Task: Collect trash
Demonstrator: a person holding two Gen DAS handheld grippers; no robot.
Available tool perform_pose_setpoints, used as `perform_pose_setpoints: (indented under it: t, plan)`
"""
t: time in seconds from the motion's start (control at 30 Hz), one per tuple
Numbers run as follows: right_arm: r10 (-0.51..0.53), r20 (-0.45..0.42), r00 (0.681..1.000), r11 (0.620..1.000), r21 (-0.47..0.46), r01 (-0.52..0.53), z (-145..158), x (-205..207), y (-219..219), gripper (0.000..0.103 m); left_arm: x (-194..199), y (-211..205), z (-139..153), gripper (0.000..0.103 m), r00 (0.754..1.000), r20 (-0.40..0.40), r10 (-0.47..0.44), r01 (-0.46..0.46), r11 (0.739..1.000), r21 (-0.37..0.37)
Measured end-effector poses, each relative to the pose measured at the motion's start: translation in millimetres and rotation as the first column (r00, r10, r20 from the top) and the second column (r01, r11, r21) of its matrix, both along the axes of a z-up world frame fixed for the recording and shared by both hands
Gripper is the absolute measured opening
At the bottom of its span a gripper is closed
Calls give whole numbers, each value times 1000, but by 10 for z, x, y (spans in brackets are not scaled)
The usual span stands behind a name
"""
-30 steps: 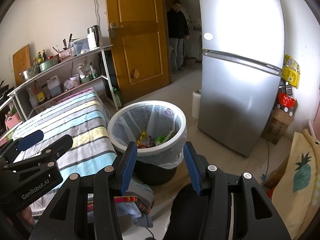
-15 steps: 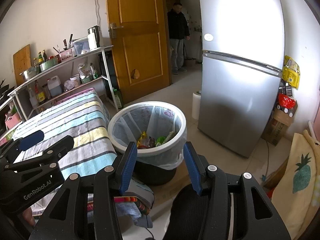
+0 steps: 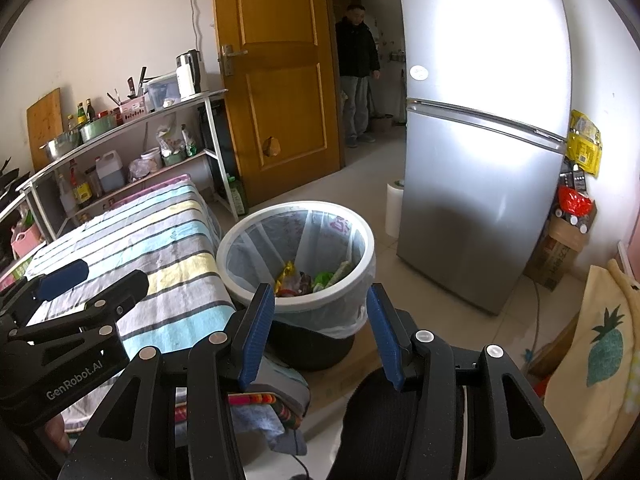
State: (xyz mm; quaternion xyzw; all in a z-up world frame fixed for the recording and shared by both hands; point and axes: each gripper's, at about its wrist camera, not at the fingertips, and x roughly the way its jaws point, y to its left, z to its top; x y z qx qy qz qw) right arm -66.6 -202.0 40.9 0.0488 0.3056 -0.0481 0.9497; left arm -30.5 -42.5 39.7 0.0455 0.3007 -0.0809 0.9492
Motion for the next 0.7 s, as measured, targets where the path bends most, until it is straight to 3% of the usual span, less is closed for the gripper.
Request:
perform_pose_setpoints:
  t: [0.7]
  plan:
    - [2,2,1000,1000,-2,-2,-3,-6,20,49,10,30,11,79,1000,-1,-1,1,1000,2]
